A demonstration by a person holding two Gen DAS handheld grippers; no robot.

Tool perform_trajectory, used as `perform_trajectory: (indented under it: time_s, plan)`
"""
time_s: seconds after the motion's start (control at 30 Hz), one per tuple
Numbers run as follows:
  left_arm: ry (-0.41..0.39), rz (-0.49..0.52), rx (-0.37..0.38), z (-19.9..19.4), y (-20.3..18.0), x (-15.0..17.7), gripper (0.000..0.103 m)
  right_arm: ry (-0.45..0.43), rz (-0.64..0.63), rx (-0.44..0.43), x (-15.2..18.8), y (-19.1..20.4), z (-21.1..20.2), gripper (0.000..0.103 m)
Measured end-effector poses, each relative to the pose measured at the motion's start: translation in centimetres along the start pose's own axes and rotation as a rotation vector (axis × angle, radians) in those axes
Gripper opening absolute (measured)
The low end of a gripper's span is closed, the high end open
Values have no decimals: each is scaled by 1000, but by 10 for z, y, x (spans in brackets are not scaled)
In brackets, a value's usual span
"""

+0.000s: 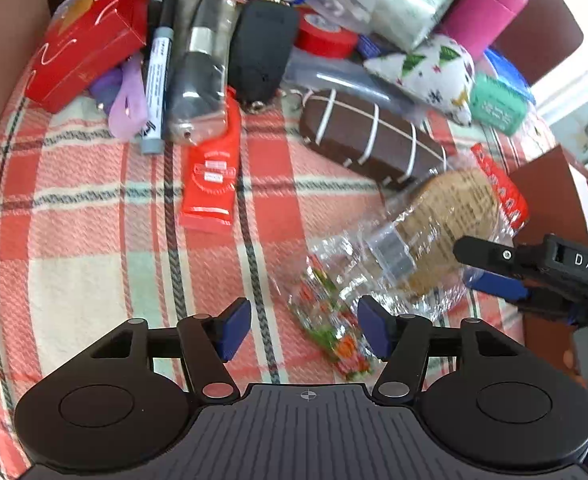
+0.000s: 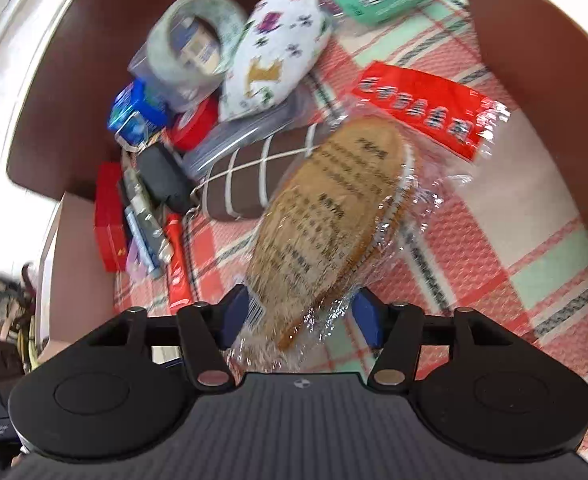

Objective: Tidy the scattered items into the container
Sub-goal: 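Grasp the packaged insole with red label using the right tool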

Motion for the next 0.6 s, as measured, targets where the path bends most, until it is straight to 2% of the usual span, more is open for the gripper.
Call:
perform_trajectory:
  time_s: [0.1,0.23,0.33,0.4,0.6]
  plan:
    - [0,20,27,4,-6,-11,74,-14,40,26,-5,-10,2,70]
    - [12,114,64,15,-24,-27,78,-31,58,37,-12,-18,2,71]
    - [37,146,78,30,-35,-38,78,-38,78,40,-17,-22,5,72]
    - [57,144,91,38,-38,-44,79,-44,93,42,-19,-24,7,72]
    - [53,141,145,39,-40,-53,84,-48,130,50,-24,-33,10,74]
Point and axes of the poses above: each gripper's, at about its wrist camera, not at the fingertips, and z roughly the way its jaws point, y to its left, x to its underside, the point moved 2 cm from there along z, roughly the way its jaws point, and after that the axes turned 4 degrees about -x, right-handed, at the moved point
